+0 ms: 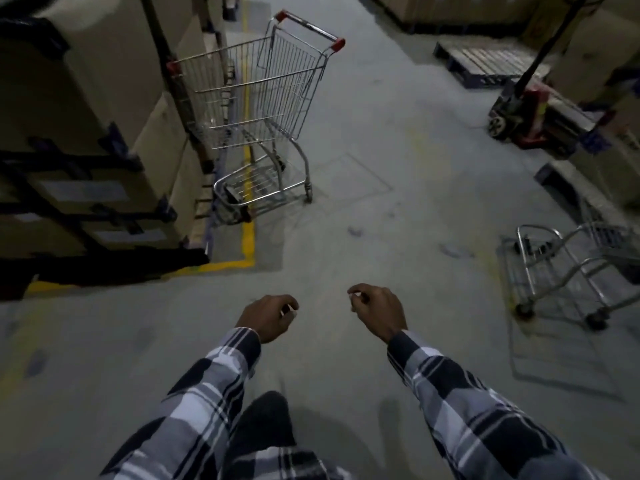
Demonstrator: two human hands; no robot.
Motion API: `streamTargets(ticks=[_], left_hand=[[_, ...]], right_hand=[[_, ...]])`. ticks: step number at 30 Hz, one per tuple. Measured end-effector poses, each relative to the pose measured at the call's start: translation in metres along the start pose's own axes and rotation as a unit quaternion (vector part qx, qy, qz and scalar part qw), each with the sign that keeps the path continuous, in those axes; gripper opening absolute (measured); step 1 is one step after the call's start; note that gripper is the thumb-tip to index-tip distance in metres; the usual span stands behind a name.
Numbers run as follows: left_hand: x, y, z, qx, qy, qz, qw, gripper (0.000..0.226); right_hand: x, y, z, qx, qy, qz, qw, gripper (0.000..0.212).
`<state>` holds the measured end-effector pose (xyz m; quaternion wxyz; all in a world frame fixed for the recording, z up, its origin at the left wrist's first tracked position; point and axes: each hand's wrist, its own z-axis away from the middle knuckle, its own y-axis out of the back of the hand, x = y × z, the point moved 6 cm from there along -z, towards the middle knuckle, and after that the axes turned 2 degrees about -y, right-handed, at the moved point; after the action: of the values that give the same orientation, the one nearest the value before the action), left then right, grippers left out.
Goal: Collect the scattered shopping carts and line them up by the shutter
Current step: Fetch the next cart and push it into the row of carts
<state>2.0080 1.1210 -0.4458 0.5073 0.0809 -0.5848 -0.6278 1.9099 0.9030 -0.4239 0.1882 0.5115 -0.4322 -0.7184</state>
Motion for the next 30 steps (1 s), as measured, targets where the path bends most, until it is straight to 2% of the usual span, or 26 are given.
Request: streamTargets(ticks=[4, 9, 16, 19, 23, 27, 30], left_hand=[[-0.019, 0.041, -0.133, -0.002, -0.018, 0.011, 1.000, 0.022], [-0.033, 0.116, -0.298, -0.007, -0.049, 0.000, 0.999, 0.023], [-0.004, 0.212, -0.488, -0.021, -0.091, 0.014, 0.996, 0.017], [0.019, 0.239, -0.578, 0.002, -0.121, 0.015, 0.993, 0.015], [0.041, 0.260, -0.710, 0.008, -0.123, 0.018, 0.992, 0.016], [0.056, 0.301, -0.827, 0.034, -0.085, 0.015, 0.996, 0.016], [0.073, 0.349, -0.902, 0.115, -0.061, 0.046, 0.991, 0.023]], right_hand=[[-0.002, 0.007, -0.132, 0.028, -0.010, 0.016, 0.999, 0.018], [-0.005, 0.020, -0.284, 0.025, -0.047, 0.034, 0.998, 0.016], [0.000, 0.070, -0.459, 0.063, -0.096, 0.009, 0.993, 0.017], [0.018, 0.088, -0.541, 0.075, -0.107, -0.016, 0.991, 0.015], [0.045, 0.111, -0.670, 0.078, -0.084, -0.050, 0.992, 0.013], [0.059, 0.146, -0.803, 0.057, -0.034, -0.043, 0.997, 0.013], [0.056, 0.179, -0.900, 0.043, 0.008, -0.031, 0.999, 0.015]])
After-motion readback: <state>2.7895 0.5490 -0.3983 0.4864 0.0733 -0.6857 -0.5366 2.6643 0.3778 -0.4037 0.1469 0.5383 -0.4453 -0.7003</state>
